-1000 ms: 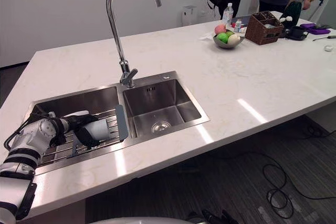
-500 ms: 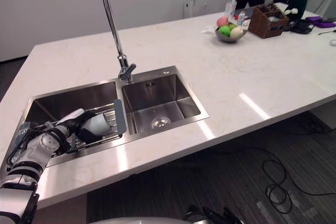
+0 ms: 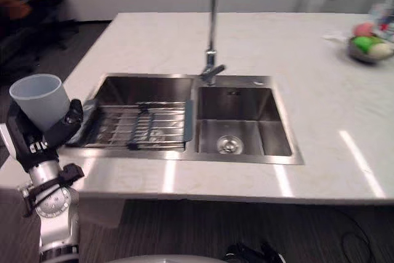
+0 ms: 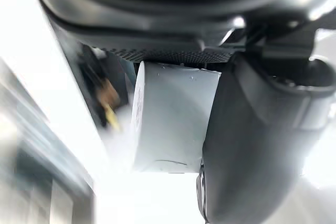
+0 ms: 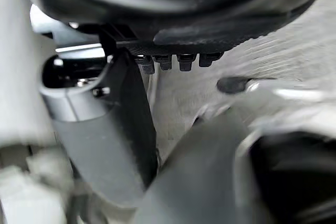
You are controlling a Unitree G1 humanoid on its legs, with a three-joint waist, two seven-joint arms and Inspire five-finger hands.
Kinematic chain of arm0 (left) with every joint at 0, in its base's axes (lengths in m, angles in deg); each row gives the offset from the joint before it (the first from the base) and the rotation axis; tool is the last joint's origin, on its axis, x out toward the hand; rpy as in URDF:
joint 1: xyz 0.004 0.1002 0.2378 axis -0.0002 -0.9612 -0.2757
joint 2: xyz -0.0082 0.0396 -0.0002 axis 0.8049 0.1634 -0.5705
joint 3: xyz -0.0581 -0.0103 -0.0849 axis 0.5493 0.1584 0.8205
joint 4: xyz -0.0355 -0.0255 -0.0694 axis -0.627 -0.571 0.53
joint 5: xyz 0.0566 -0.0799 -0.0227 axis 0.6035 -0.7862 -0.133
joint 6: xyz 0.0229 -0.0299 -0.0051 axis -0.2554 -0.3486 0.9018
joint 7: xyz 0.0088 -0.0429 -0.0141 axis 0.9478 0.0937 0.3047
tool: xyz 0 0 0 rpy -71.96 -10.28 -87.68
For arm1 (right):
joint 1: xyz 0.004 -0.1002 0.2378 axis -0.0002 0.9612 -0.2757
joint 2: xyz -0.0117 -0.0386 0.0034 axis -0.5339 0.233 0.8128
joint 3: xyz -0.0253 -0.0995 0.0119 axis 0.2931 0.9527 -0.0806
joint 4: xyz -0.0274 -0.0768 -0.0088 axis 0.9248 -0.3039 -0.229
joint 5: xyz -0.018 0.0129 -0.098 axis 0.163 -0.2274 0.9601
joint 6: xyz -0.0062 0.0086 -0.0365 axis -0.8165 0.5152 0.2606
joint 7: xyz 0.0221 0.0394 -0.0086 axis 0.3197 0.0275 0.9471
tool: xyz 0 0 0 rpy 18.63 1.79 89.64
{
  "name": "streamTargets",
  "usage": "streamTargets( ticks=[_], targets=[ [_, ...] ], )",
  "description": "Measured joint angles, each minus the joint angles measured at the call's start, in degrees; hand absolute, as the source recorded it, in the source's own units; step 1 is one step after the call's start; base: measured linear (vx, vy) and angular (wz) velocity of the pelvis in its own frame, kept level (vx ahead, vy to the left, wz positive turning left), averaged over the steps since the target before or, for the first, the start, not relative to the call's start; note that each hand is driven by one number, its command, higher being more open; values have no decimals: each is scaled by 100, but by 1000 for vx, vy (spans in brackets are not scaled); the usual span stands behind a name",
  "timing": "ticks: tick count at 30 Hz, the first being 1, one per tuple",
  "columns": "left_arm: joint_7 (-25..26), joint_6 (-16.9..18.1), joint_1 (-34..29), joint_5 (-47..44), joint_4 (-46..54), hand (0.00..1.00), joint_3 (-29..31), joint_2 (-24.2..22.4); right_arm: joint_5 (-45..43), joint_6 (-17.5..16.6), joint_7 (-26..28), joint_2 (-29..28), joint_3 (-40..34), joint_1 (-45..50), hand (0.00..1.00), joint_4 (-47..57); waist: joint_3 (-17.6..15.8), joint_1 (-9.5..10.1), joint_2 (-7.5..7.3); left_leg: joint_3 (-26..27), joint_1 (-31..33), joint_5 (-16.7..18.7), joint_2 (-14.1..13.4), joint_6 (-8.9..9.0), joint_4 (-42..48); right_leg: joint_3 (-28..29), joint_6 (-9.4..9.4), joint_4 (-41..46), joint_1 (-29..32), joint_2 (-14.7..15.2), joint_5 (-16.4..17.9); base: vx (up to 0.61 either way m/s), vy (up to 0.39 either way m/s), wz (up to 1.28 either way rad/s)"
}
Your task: Walk over to the sink, pick up the cup, carry it to the dishwasher, place the cup inside the dishwasher, then close the dishwasher door
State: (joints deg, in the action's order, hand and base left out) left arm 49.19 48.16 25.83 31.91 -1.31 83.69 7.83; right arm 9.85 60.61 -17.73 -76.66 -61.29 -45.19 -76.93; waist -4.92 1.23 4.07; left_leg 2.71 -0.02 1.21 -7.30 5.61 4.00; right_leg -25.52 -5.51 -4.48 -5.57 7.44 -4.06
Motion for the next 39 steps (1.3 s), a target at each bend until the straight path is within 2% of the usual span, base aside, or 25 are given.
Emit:
streamTargets(
  ticks=[1,2,3,5,7,8,9,10,12,13,16,18,19,20,21,22,23,26,27,29,30,33,37,38,39],
  targets=[
    [70,13,-287,9,3,0,-155,-187,153,27,23,147,-2,-137,100,-89,-117,121,216,-240,121,-17,-8,-161,-76,-96,28,370,40,-43,308,-201,-78,129],
    [82,36,-484,13,-4,0,-252,-254,197,66,11,199,-32,-242,100,-167,-147,137,251,-191,111,96,-19,-522,-294,-59,123,714,149,-14,581,-278,-92,255],
    [43,74,-530,-4,-5,0,-317,-253,162,84,-78,62,-185,-303,100,-259,-225,56,-124,651,256,474,62,-1072,-79,-259,225,901,220,383,717,-155,-30,251],
    [42,209,-530,-66,44,0,-481,-249,108,80,-130,73,-293,-308,100,-353,-239,107,-183,1122,612,405,-67,-1097,865,-760,225,1035,255,616,738,-113,-1,204],
    [53,325,-531,-120,369,0,-644,-215,109,94,-147,200,-318,-319,100,-372,-200,168,-110,1703,470,437,-373,-959,1609,-1374,257,1033,122,750,716,-67,86,172],
    [51,427,-504,-147,689,0,-685,-201,110,88,-147,195,-372,-318,100,-376,-169,109,-59,1987,94,326,-594,-809,1352,-1703,225,1038,-3,737,694,-8,201,170],
    [46,577,-430,-158,894,0,-853,-198,127,83,-150,209,-493,-298,100,-375,-94,81,53,2317,-271,-67,-803,-792,961,-2055,98,1078,-105,706,612,19,224,151],
    [33,628,-369,-158,951,0,-938,-199,132,85,-161,230,-563,-296,100,-384,-59,64,107,2462,-406,-205,-893,-710,793,-2233,64,1109,-157,711,591,35,253,148],
    [-64,670,-123,-158,958,0,-1145,-154,163,87,-181,229,-738,-330,100,-382,-31,-14,140,2894,-531,-158,-787,-282,410,-2711,-66,1142,-360,864,488,8,291,128],
    [-202,669,-81,-223,961,0,-1199,-124,183,85,-198,182,-733,-337,100,-285,-38,-62,119,3124,-664,-112,-591,9,96,-3067,-127,1131,-566,1029,324,-10,367,99],
    [-432,586,-116,-303,959,0,-1379,-44,149,180,-266,62,-714,-332,100,-170,-60,-56,25,2845,-692,-220,-73,-119,-265,-3594,-125,1230,-870,1444,-83,-9,357,114],
    [-542,496,-112,-478,951,0,-1571,-25,51,316,-347,-62,-658,-340,100,-112,-49,-36,40,2420,-574,-260,225,-185,-372,-3640,159,1706,-915,1818,-358,39,329,141],
    [-619,491,-66,-552,873,0,-1865,-23,-136,294,-416,-113,-670,-204,100,166,-43,-53,32,2023,-494,-299,424,-317,-469,-3157,544,2346,-829,2167,-611,107,301,197],
    [-671,548,49,-553,681,0,-2301,10,-397,265,-477,-129,-682,-76,100,398,-13,-71,72,1489,-417,-245,475,-633,-522,-2085,775,2936,-468,2189,-564,115,261,210],
    [-688,609,156,-549,531,0,-2479,51,-451,263,-515,-168,-702,-85,100,448,5,-83,115,1161,-353,-232,419,-723,-521,-1403,528,2985,-295,1930,22,84,112,240],
    [-750,650,378,-547,123,0,-2746,128,-550,251,-521,-300,-658,-44,100,569,1,-197,105,536,-178,-285,353,-807,-522,-259,389,2826,-10,1113,991,68,-17,247],
    [-757,658,570,-546,-317,0,-2918,255,-618,188,-531,-391,-566,-19,100,644,-8,-287,95,211,-94,-343,329,-818,-521,550,350,2536,191,487,1313,71,-45,242],
    [-726,584,558,-536,-923,0,-3010,511,-654,17,-453,-402,-421,-71,100,595,49,-353,-58,-4,-270,-339,397,-764,-544,1079,202,1475,596,6,1315,169,-43,119],
    [-704,560,554,-534,-931,0,-2971,529,-653,-30,-419,-406,-418,-90,100,596,46,-350,-68,-53,-302,-315,408,-728,-544,1165,190,1310,702,-18,1233,134,-53,47],
    [-632,559,568,-421,-862,0,-2848,609,-603,-71,-330,-488,-415,-135,100,581,-10,-344,-276,-72,-407,-225,539,-555,-529,1598,188,1169,967,15,439,93,-92,63],
    [-667,567,579,-370,-836,0,-2851,738,-599,-105,-282,-557,-370,-52,100,441,42,-390,-488,61,-482,-14,612,-475,-556,1724,11,1460,930,189,487,149,-137,83],
    [-790,571,517,-367,-698,0,-2868,634,-612,-96,-296,-447,-352,-151,100,248,115,-223,-418,35,-474,-67,460,-386,-683,1675,78,1082,783,24,593,162,-149,33],
    [-912,503,471,-438,-615,0,-2882,664,-618,-24,-362,-382,-201,-162,100,295,131,-245,-432,1,-708,-90,331,-352,-798,1542,79,882,417,-106,592,66,-68,11],
    [-1077,436,195,-661,-220,0,-2760,1142,-545,320,-365,-474,324,19,100,305,324,-372,-788,414,-553,-451,683,-516,-940,1747,-77,438,361,147,137,-34,-31,3],
    [-1077,431,192,-661,-229,0,-2761,1128,-545,321,-363,-465,322,-9,100,301,308,-380,-766,405,-534,-426,673,-520,-941,1743,-24,447,391,136,138,-124,-43,3]
  ],
)
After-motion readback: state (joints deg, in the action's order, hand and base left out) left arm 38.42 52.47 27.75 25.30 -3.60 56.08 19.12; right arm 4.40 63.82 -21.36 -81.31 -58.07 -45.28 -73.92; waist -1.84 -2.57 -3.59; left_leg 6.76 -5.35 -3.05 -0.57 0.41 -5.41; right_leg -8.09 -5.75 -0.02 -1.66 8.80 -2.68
